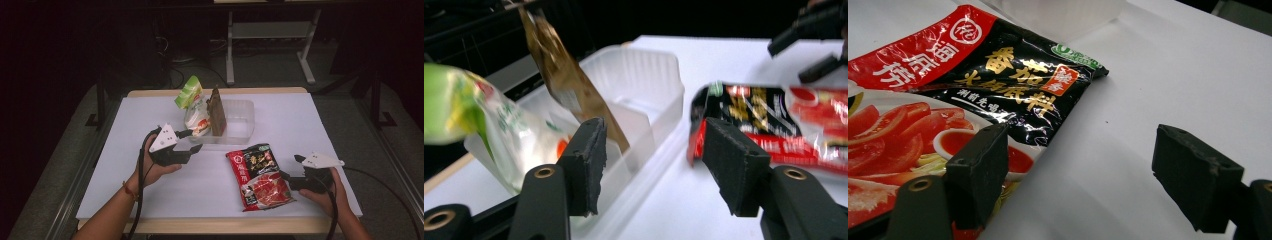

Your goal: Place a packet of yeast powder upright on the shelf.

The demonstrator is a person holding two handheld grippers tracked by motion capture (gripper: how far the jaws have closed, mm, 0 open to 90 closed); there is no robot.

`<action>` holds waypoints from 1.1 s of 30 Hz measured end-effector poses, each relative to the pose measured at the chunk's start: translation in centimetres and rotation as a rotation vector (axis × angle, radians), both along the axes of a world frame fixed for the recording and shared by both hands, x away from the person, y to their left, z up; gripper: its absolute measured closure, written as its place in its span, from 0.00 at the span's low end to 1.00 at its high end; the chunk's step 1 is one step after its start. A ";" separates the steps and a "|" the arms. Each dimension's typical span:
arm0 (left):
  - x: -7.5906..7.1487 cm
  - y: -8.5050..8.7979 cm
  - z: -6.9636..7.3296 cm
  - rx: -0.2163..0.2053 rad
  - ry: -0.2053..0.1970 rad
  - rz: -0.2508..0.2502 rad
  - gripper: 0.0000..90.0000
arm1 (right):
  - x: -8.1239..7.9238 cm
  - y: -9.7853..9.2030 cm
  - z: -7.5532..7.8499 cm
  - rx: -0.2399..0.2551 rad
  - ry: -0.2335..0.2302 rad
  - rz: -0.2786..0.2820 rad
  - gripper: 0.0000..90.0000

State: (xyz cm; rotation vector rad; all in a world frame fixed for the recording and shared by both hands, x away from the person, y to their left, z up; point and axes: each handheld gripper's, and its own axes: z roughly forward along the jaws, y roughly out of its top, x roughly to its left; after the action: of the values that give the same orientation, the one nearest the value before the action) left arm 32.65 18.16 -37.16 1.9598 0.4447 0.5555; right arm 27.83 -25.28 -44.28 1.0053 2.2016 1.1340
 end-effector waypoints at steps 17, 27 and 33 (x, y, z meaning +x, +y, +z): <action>0.2 -0.7 -4.8 -0.019 0.193 -0.087 0.31 | 0.2 1.0 -0.2 0.043 0.127 0.056 0.22; 0.0 -2.0 -5.8 0.019 0.252 -0.129 0.28 | 0.1 2.0 -0.4 0.048 0.214 0.094 0.21; 0.2 -2.4 -6.0 0.019 0.268 -0.141 0.28 | 0.4 2.1 -0.7 0.089 0.285 0.115 0.20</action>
State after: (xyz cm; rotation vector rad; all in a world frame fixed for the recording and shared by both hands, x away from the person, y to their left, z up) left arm 32.80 15.72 -43.16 2.0742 0.4639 0.2085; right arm 28.20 -23.20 -45.00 1.1516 2.4788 1.2122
